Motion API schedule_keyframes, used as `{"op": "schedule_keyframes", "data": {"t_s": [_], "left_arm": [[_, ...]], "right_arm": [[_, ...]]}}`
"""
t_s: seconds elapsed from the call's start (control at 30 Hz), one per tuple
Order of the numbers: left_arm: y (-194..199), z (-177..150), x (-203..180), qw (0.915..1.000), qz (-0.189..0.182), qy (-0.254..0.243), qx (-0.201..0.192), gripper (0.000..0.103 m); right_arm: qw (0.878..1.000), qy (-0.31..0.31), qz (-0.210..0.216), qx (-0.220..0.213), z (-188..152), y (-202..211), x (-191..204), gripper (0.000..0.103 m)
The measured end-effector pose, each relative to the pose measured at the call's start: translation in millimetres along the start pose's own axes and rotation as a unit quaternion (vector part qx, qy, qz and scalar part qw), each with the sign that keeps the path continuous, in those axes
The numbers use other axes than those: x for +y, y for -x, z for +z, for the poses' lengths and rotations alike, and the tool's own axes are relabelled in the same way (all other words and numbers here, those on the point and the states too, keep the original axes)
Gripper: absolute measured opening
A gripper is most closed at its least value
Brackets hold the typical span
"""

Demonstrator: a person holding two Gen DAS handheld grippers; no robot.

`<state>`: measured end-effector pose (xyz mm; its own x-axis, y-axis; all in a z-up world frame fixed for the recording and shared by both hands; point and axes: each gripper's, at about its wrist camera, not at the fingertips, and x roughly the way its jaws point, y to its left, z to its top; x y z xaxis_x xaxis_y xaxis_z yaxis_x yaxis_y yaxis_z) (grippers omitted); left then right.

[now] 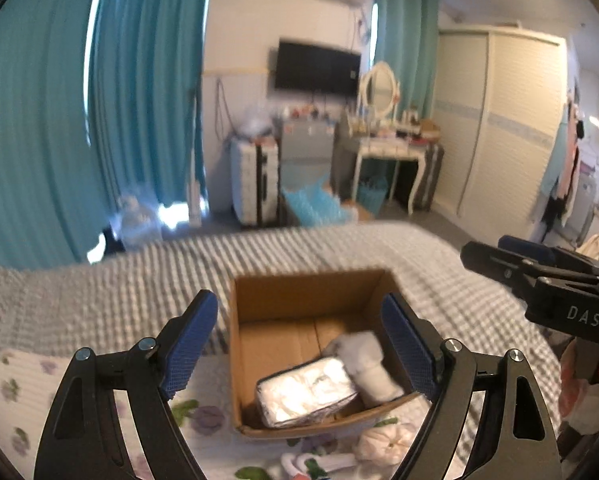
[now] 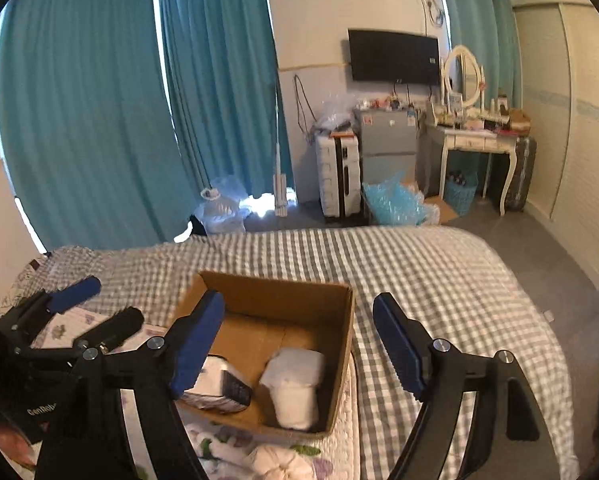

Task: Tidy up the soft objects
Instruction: 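Carry tissue packet and sock into the cardboard box and open both tools, then grasp the white mask with the left tool while the right tool grasps white cloth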

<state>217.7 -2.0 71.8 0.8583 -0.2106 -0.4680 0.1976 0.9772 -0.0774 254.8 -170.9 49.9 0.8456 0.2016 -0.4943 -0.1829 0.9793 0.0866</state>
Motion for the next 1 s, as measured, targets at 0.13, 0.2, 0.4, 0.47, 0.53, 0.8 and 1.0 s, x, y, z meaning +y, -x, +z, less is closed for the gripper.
{"op": "schedule_keyframes", "data": {"t_s": [0.13,0.2,0.4,0.47,0.53,0.8,1.0], "left_arm": [[72,24,-10,0.9990,-0.007,-0.006,-0.045,0.085],[103,32,-13,0.9978,-0.008,-0.012,-0.065,0.085],[203,33,-30,0.9916,0.013,-0.045,-0.121,0.093],[228,25,-29,0.9911,0.015,-0.040,-0.126,0.093],[249,18,-28,0.9911,0.019,-0.035,-0.127,0.093],[264,-18,-20,0.9944,0.022,-0.019,-0.102,0.093],[229,-62,-4,0.9974,0.039,0.016,-0.058,0.093]], "right_arm": [[0.999,0.013,-0.010,-0.033,17,68,14,0.080],[0.999,0.019,-0.012,-0.049,21,102,22,0.084],[0.997,0.021,-0.011,-0.078,17,202,41,0.092],[0.996,0.023,-0.015,-0.086,12,227,46,0.095],[0.995,0.026,-0.023,-0.096,3,251,53,0.096],[0.994,0.058,-0.032,-0.083,-39,267,80,0.096],[0.996,0.073,0.004,-0.050,-78,230,80,0.096]]}}
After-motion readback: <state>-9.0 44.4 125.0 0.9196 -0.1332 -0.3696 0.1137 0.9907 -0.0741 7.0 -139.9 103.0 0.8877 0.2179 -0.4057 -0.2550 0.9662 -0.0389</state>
